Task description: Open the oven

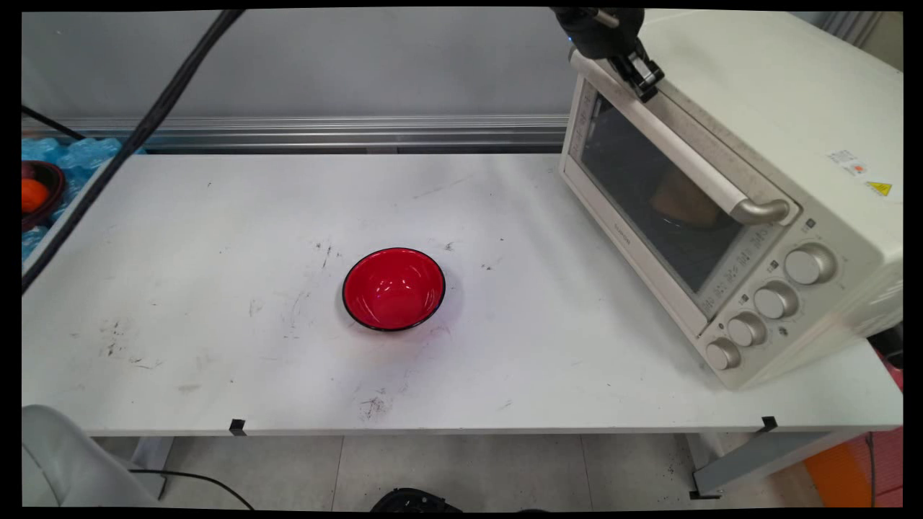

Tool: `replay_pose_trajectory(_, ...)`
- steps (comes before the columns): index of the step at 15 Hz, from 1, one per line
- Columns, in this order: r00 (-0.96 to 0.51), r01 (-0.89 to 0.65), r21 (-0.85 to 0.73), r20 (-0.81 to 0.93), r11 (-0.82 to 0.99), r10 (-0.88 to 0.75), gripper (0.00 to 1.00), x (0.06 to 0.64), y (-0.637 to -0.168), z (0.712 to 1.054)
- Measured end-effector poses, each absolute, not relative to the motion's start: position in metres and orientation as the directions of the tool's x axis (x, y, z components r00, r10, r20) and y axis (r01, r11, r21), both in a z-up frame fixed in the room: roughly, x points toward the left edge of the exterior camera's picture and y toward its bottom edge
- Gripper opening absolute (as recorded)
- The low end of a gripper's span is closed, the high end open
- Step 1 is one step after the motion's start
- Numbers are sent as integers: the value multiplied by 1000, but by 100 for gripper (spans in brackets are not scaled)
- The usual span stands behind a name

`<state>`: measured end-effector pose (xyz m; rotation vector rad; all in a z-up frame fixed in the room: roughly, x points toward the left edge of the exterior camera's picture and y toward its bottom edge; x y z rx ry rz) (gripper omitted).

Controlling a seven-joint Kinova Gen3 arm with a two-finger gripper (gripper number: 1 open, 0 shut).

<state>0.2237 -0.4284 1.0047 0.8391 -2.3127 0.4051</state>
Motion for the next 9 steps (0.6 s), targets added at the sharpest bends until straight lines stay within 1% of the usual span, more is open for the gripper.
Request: replay_pose_trajectory(9, -618, -653, -74, 627, 754, -474, 0, 218, -433, 990)
